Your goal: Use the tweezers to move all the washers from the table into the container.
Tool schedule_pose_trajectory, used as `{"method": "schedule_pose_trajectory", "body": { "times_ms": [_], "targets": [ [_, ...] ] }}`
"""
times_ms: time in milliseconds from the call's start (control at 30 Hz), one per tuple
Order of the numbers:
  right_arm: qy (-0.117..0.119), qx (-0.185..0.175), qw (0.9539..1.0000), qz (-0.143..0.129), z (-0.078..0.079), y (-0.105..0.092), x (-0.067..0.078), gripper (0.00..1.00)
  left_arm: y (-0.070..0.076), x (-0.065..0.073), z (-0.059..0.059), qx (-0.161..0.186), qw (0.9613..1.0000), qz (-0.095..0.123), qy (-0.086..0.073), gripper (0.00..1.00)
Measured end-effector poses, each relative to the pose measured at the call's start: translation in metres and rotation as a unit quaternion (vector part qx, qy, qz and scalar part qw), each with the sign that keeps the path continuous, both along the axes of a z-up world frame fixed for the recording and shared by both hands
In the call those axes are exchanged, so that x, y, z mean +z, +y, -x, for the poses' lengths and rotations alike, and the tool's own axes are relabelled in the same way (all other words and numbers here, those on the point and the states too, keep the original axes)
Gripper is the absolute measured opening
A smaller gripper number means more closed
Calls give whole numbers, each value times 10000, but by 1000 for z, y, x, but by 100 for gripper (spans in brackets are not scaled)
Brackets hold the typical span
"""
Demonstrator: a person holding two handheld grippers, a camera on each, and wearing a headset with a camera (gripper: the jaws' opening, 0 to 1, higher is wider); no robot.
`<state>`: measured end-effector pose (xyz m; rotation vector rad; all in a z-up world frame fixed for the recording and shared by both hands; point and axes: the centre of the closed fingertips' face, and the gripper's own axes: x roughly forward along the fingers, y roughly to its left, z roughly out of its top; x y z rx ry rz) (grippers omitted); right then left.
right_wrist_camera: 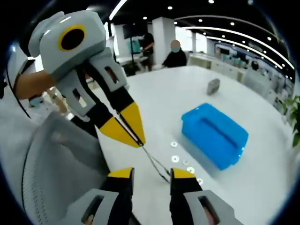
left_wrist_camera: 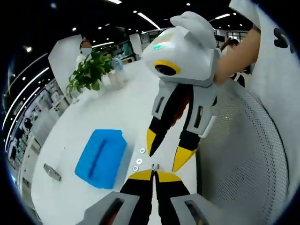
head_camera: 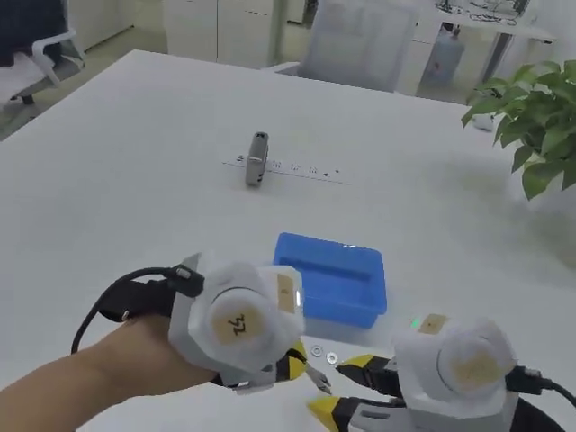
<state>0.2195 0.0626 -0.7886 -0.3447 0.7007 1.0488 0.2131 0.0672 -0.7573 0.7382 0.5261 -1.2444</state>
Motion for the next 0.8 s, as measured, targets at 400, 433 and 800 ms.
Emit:
{"method": "schedule_pose_trajectory", "body": {
  "times_ms": [400,433,800],
  "targets": [
    [-211,1098,9923,541,-5,25,-16,8,3,10,-3,-331,9992,-234,-65,0],
    [-271,1114,9919,540,-6,27,-16,6,4,11,-3,-343,9991,-244,-52,0],
    [-376,977,9935,447,-15,36,-8,2,21,14,-17,837,9953,441,201,11]
  ]
}}
